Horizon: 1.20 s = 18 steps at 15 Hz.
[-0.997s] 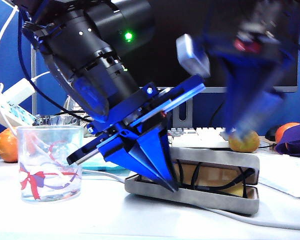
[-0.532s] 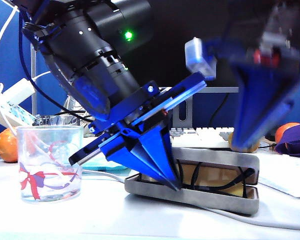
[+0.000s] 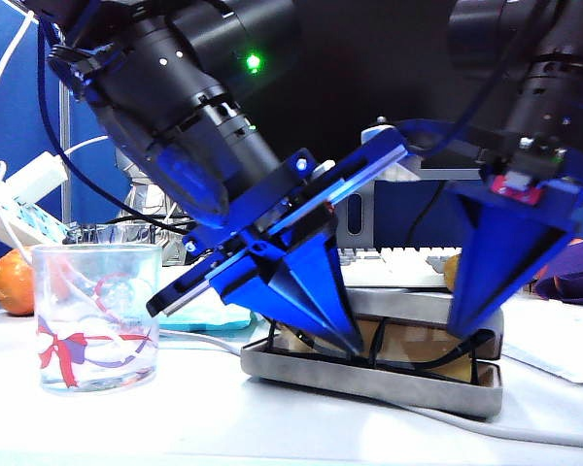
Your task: Pick up the glasses, fold the temples of the glasses, place the glasses into the glasses case, and finally close the glasses case.
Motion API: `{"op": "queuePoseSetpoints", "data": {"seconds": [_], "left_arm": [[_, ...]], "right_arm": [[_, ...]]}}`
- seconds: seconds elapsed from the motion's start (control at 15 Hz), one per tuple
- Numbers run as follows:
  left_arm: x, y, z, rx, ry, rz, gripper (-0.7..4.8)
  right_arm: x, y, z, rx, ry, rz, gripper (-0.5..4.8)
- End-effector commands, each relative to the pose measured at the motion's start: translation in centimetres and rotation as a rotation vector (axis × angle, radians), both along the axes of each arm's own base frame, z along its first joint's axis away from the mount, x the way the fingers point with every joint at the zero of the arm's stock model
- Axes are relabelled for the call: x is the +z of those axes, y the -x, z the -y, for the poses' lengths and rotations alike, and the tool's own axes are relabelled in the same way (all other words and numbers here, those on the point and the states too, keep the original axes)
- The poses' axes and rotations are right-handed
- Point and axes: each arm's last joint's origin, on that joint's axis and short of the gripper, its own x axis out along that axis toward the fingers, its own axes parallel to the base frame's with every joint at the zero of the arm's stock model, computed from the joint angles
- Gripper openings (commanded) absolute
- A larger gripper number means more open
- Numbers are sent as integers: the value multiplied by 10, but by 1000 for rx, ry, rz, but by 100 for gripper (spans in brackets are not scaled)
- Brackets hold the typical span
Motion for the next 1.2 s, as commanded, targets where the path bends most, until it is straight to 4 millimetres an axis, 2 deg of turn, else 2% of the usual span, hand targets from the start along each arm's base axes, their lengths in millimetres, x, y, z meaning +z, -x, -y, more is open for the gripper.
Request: {"op": "queuePoseSetpoints", "data": {"seconds": [0.07,0.47,0.66,1.06,1.13,1.2], "left_arm": [[2,-2,0,45,0,24,-3],[0,-4,0,75,-22,50,-3],[-8,-5,2,77,-40,34,-3],[-12,-6,4,102,-39,32,-3],[-12,-6,4,105,-41,36,-3],[-12,-7,4,107,-42,39,-3]], "right_arm": [[3,-2,-2,7,-6,37,363],[2,-5,-4,27,-16,68,363],[-3,-6,-5,52,-15,61,324],[-9,-6,-15,79,-9,77,322],[-9,-6,-17,81,7,91,296],[-10,-4,-20,81,46,114,232]]}}
